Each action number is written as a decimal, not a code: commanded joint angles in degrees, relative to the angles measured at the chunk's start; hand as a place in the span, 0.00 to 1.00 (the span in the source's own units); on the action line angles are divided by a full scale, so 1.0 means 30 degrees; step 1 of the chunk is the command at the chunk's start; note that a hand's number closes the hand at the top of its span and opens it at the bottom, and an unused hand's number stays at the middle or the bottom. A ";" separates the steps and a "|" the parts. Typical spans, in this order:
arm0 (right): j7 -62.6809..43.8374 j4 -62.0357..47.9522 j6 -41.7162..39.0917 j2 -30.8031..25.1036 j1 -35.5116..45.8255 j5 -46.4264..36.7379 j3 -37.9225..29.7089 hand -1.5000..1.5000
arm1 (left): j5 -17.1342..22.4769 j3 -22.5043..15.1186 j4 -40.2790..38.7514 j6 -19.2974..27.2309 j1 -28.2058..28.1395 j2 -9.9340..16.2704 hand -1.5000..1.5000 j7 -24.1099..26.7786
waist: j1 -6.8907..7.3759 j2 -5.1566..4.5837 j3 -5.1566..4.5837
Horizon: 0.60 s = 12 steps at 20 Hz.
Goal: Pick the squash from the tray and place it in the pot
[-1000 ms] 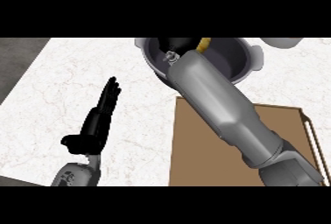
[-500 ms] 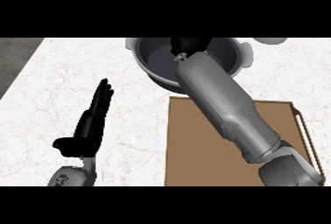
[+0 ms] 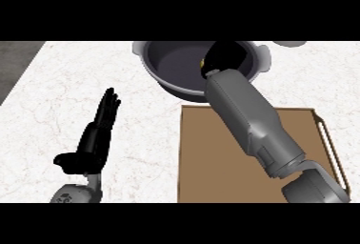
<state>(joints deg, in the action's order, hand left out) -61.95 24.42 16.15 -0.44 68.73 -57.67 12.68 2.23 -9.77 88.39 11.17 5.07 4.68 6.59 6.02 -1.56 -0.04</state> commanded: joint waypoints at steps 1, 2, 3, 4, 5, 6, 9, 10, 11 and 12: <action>-0.1279 -0.1508 0.1369 0.0140 -0.0543 0.1529 -0.0846 0.00 | 0.0184 0.0390 -0.0034 -0.0224 0.0035 0.0286 0.50 0.0161 | 0.0042 -0.0068 0.0008; -0.0418 -0.1078 0.2077 0.0140 -0.0570 0.2087 -0.1100 0.00 | 0.0102 0.0051 0.0104 0.0107 -0.0283 -0.0255 0.50 0.0167 | -0.0224 0.0053 0.0018; 0.0963 -0.0922 0.3285 0.0141 -0.1168 0.2390 -0.0919 0.00 | 0.0415 0.0669 -0.0258 -0.0444 0.0323 0.0373 0.50 0.0253 | -0.0059 -0.0059 0.0021; 0.1215 -0.0353 0.4210 0.0141 -0.1497 0.2805 -0.0488 0.00 | 0.0429 0.0399 0.0365 -0.0418 0.0050 0.0292 0.50 -0.0209 | 0.0241 0.0008 0.0032; 0.1320 0.0123 0.4749 0.0141 -0.0933 0.3004 -0.0479 0.00 | -0.0155 -0.0214 -0.0948 0.0034 0.0325 -0.0541 0.50 0.0413 | 0.0088 -0.0046 0.0023; 0.2036 0.0152 0.5917 0.0142 -0.0704 0.2713 -0.1172 0.00 | 0.0103 0.0437 -0.0094 -0.0016 0.0358 0.0090 0.50 0.0003 | -0.0079 -0.0036 0.0042; 0.3061 0.2113 0.9967 0.0143 -0.1441 0.2623 -0.0910 0.00 | -0.0180 0.0072 0.0045 0.0356 -0.0109 -0.0253 0.50 -0.0027 | -0.0284 0.0173 0.0069; 0.3182 0.2417 1.0764 0.0143 -0.0843 0.2670 -0.1377 0.00 | 0.0188 0.0440 -0.0426 -0.0122 0.0080 0.0105 0.50 -0.0113 | -0.0464 0.0089 0.0054; 0.3734 0.2859 1.2179 0.0143 -0.1459 0.2842 -0.1688 0.00 | 0.0098 0.0335 -0.0092 0.0137 -0.0406 -0.0083 0.50 0.0112 | -0.0494 0.0134 0.0072; 0.4015 0.3070 1.2772 0.0143 -0.1232 0.3030 -0.1844 0.00 | 0.0140 0.0427 0.0094 0.0042 -0.0407 0.0037 0.50 0.0293 | -0.0430 0.0148 0.0059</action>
<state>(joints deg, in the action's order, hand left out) -51.31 29.92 41.11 -0.29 65.41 -49.77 8.76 2.46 -8.97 88.10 11.27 4.63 4.54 6.86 5.10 -1.29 0.11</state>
